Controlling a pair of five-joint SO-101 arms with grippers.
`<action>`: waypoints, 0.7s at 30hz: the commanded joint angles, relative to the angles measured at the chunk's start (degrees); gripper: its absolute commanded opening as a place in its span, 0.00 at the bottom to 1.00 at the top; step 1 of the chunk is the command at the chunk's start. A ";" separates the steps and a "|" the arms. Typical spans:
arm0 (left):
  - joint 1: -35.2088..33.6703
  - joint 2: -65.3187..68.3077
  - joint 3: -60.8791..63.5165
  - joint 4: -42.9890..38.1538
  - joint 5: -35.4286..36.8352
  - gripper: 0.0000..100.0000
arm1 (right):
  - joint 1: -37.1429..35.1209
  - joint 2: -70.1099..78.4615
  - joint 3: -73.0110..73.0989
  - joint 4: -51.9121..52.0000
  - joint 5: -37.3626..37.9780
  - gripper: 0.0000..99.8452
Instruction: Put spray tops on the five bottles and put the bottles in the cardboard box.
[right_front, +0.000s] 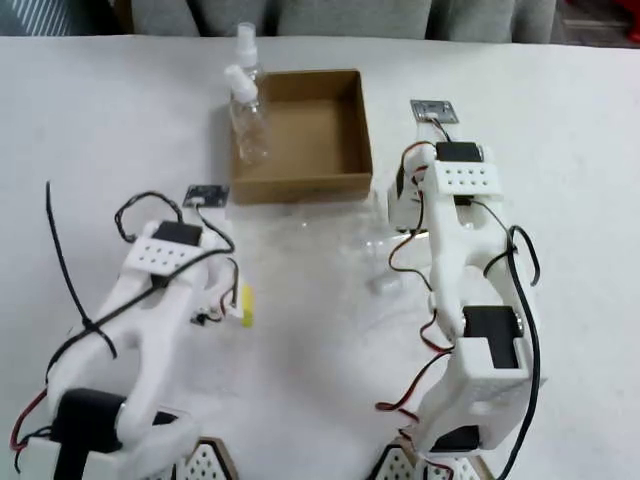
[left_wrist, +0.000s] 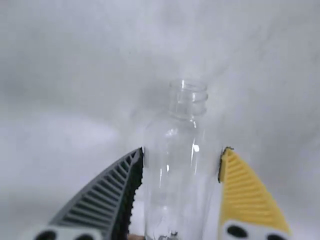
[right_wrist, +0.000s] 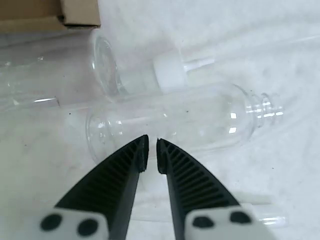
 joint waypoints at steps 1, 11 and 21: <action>0.84 1.54 -3.60 -2.29 -0.53 0.25 | 0.31 0.48 1.23 -0.75 0.70 0.03; 0.84 2.33 -1.76 -4.31 -0.44 0.25 | 0.31 0.48 1.14 -0.75 0.70 0.03; 0.66 2.24 -2.20 -4.31 -0.35 0.28 | 0.31 0.48 1.14 -0.75 0.70 0.03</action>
